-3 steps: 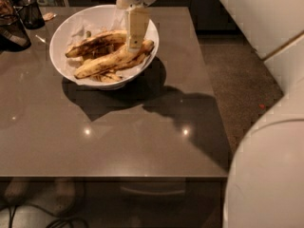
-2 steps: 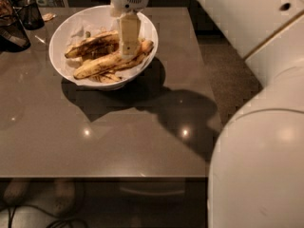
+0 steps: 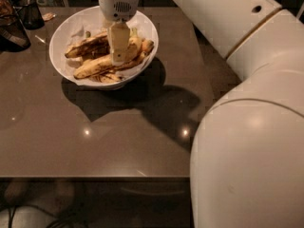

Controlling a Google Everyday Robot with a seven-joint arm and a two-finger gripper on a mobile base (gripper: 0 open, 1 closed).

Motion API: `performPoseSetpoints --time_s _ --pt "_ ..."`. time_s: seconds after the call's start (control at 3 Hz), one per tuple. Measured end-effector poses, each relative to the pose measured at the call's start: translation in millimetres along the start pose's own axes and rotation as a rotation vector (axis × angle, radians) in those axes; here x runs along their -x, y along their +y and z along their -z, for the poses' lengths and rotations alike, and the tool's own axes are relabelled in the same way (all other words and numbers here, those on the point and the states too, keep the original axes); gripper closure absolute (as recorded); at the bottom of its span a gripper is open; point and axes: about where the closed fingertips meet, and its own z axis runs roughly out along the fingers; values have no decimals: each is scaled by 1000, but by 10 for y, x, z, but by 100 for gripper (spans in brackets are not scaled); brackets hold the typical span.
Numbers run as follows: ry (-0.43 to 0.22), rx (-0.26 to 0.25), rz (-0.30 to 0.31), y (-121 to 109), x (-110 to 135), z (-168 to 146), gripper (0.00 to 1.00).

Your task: Pick banana from white bowl

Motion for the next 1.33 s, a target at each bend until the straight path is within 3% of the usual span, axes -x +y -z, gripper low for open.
performPoseSetpoints --time_s 1.33 --pt "11 105 -32 98 -59 -411 32"
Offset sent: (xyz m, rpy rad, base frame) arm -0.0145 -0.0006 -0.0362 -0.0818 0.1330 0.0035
